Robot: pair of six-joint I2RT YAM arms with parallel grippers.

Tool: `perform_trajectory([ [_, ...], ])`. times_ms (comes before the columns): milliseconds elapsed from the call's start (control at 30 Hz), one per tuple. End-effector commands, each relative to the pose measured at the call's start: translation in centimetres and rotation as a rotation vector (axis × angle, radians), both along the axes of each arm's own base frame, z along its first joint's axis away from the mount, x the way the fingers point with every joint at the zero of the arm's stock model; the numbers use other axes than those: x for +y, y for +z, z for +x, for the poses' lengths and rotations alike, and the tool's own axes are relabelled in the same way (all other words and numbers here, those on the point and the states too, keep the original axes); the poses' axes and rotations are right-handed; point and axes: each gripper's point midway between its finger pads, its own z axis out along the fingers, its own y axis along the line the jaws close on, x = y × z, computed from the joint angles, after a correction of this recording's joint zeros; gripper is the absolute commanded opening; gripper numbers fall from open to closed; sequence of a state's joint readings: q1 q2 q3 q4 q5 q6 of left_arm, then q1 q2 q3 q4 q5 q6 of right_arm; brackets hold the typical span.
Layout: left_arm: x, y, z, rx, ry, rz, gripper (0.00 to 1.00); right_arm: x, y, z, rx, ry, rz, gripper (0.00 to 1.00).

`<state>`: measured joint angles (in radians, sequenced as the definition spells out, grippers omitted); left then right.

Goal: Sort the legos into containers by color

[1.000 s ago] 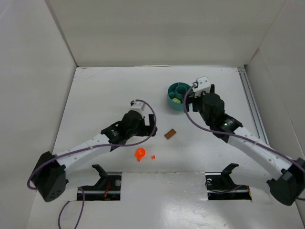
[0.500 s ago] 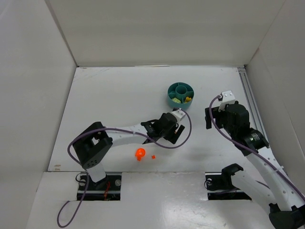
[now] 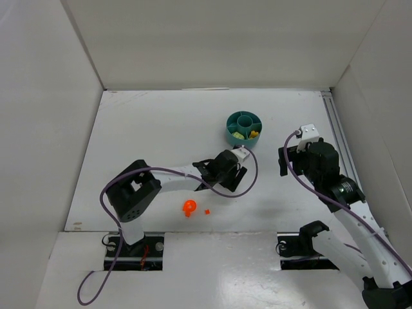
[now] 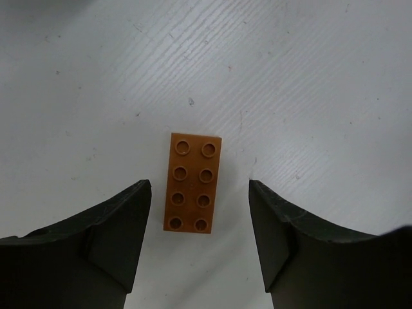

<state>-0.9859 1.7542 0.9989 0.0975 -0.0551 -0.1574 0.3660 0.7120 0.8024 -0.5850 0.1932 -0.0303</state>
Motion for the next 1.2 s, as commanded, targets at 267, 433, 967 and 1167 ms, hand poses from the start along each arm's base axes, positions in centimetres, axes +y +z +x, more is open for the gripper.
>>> perform_trajectory([
  [267, 1.2, -2.3, -0.7, 0.026, 0.031, 0.02, 0.55, -0.7, 0.8, -0.5, -0.047, -0.003, -0.006, 1.0],
  [433, 1.7, -3.0, -1.1, 0.048, 0.043, 0.029, 0.28, -1.0, 1.3, -1.2, -0.084, 0.0, -0.002, 1.0],
  [967, 0.0, 6.1, -2.7, -0.191, -0.042, -0.125, 0.18, 5.2, 0.3, -1.8, 0.009, 0.309, 0.132, 1.0],
  [1167, 0.0, 9.8, -4.4, -0.277, -0.106, -0.204, 0.18, 10.8, 0.2, -2.1, 0.116, 0.573, 0.308, 1.0],
])
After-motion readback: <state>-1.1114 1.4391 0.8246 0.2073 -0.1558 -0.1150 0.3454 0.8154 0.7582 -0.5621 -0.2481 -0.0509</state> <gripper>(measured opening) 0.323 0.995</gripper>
